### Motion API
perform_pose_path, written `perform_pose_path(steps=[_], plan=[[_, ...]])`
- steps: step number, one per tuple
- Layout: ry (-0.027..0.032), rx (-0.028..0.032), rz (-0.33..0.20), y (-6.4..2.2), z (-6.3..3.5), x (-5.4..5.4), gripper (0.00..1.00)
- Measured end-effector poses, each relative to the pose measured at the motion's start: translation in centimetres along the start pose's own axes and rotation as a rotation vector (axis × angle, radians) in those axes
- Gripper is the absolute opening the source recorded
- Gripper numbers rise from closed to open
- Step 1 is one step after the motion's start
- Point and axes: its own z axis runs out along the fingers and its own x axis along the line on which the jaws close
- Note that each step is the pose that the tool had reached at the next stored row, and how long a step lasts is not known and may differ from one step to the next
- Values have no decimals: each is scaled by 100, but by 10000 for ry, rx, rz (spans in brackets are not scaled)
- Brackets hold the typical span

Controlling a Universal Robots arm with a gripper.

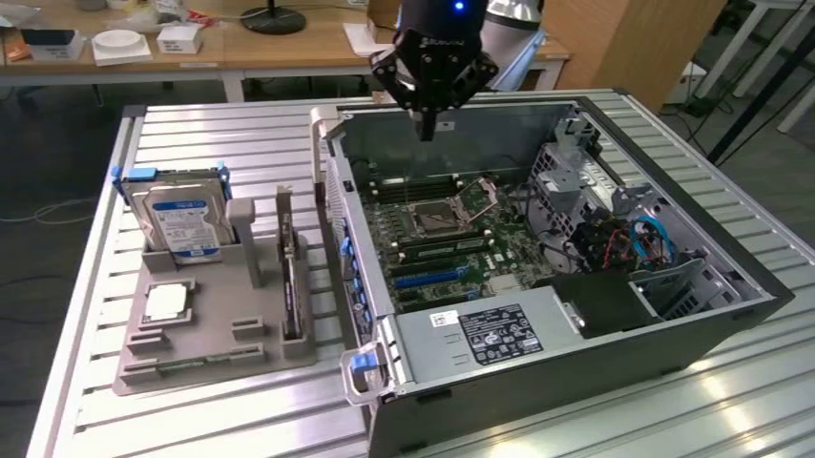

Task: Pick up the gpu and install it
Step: 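Reach for the gpu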

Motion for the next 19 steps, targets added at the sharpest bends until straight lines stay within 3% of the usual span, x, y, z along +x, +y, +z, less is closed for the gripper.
perform_pose_path(steps=[13,19], plan=[[-1,29,-3,-45,-9,589,11],[-3,40,-1,-65,-10,863,29]])
